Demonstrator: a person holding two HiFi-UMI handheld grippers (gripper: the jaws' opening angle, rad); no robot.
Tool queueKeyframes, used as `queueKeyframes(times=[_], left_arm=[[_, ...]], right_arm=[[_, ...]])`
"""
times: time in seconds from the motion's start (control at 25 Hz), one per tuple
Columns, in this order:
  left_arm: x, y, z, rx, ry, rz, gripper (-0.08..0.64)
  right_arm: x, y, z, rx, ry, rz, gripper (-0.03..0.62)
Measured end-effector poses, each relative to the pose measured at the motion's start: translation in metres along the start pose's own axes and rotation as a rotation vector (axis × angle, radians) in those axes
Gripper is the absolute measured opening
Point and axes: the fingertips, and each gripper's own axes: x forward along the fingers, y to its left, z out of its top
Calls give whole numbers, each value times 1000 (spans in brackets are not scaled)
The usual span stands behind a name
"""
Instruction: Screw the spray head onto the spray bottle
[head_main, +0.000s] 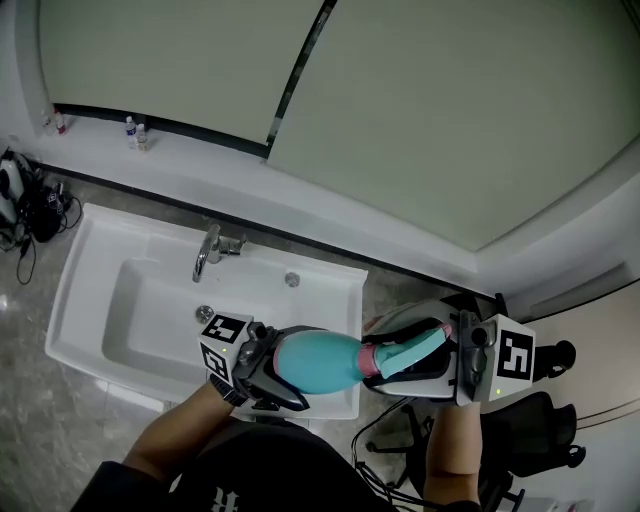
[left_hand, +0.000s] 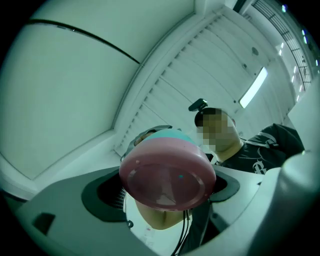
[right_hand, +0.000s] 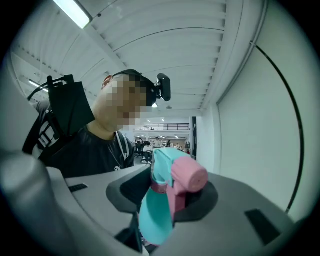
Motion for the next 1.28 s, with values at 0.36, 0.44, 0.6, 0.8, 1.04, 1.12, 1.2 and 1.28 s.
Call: queueKeyframes(times=[0.36,0.44,0.6,0.8,1.04,1.12,1.2,1.28], left_arm=[[-16,9,11,169,70,142,455],[-18,11,13,180,60,151,455],[-18,17,16,237,57,206,456],[-24,30,25,379,71,376,456],[-39,55,33,682,223,702,456],[-41,58,38,791,262,773,456],[-38,59,43,893,284,811,456],[-39,59,44,937,290,835,456]], right_arm=[[2,-14,-12,3,174,-107,141],[4,-16,-14,4,199,-121,142],[3,-28,-16,17,234,-241,143],[-14,-50,-27,149,244,-438,143],[-37,-81,-42,319,205,-630,142],[-44,-87,-48,386,193,-670,142],[-50,-91,-51,445,187,-705,143],[-52,-93,-54,495,182,-736,143]])
